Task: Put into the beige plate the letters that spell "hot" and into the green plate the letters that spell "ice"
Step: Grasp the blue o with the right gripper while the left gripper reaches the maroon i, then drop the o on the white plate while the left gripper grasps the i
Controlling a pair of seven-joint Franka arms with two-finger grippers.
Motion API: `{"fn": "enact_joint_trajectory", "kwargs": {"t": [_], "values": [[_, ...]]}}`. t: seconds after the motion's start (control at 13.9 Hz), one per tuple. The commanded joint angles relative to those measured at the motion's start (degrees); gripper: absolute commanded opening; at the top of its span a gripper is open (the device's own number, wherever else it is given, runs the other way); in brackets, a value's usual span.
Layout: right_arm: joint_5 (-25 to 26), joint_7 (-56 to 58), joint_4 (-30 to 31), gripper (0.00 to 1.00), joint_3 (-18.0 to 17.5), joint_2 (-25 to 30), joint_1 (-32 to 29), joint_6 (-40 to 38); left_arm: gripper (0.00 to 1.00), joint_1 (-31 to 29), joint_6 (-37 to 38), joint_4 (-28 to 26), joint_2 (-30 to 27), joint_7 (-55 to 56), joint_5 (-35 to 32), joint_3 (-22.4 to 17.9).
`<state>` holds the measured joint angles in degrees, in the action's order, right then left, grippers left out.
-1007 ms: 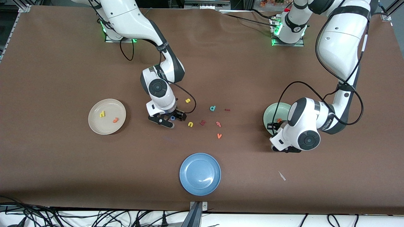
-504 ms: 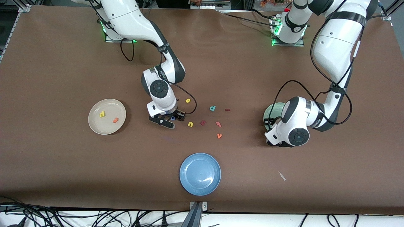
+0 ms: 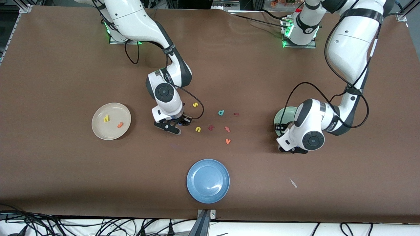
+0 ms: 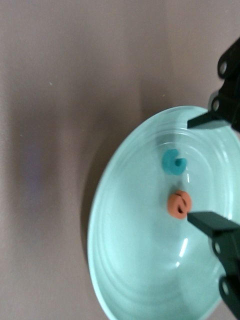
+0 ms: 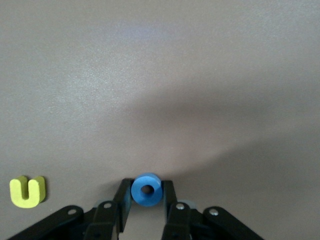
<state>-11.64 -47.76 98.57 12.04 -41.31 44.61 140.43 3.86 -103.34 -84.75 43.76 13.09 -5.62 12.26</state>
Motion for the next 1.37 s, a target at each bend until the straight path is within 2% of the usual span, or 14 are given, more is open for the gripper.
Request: {"fn": "enact_joint_trajectory", "kwargs": {"t": [0.0,0.29,0.43,0.58,0.65,0.79,0.86,1.01,1.15,1.29], "values": [[0.9,-1.1,-0.5,0.24,0.1,-1.0,-0.1,-0.2,1.00,0.0,2.4,-1.1,-4.6,-0.2,-0.8,1.3],[0.7,-1.7,-0.7,0.12,0.1,-1.0,-0.1,-0.2,1.00,0.5,2.2,-1.1,-4.9,4.2,-0.4,7.8],[0.3,-0.7,-1.5,0.06,0.3,-0.5,-0.4,-0.8,0.99,1.2,-0.4,-1.7,-4.6,6.0,0.7,10.1],[1.0,2.0,-5.3,0.06,1.2,0.2,-2.5,-8.8,0.98,4.2,-2.0,-1.8,-4.4,10.9,1.3,10.2],[0.9,6.1,-6.4,0.06,2.5,0.9,-2.8,-13.0,0.99,4.7,-2.3,-1.8,-4.4,11.2,1.1,10.2],[1.1,15.1,-5.4,0.06,6.7,3.5,-2.8,-16.5,0.99,6.4,-2.4,-1.6,-4.4,11.2,1.5,10.5],[1.1,20.2,-4.2,0.06,8.9,4.6,-2.7,-18.5,0.99,7.0,-2.6,-1.7,-4.4,11.0,1.3,10.5],[1.0,28.0,1.0,0.06,11.8,7.5,-2.7,-17.3,0.99,8.0,-2.8,-1.7,-4.8,9.5,0.8,12.0],[0.9,32.4,8.4,0.06,13.4,11.6,-2.8,-10.0,0.99,7.6,-2.8,-1.7,-5.6,4.5,0.6,13.4],[0.6,40.1,13.9,0.06,16.2,14.1,-2.8,-6.7,0.99,7.2,-2.7,-1.8,-5.8,-3.8,0.6,13.9]]}}
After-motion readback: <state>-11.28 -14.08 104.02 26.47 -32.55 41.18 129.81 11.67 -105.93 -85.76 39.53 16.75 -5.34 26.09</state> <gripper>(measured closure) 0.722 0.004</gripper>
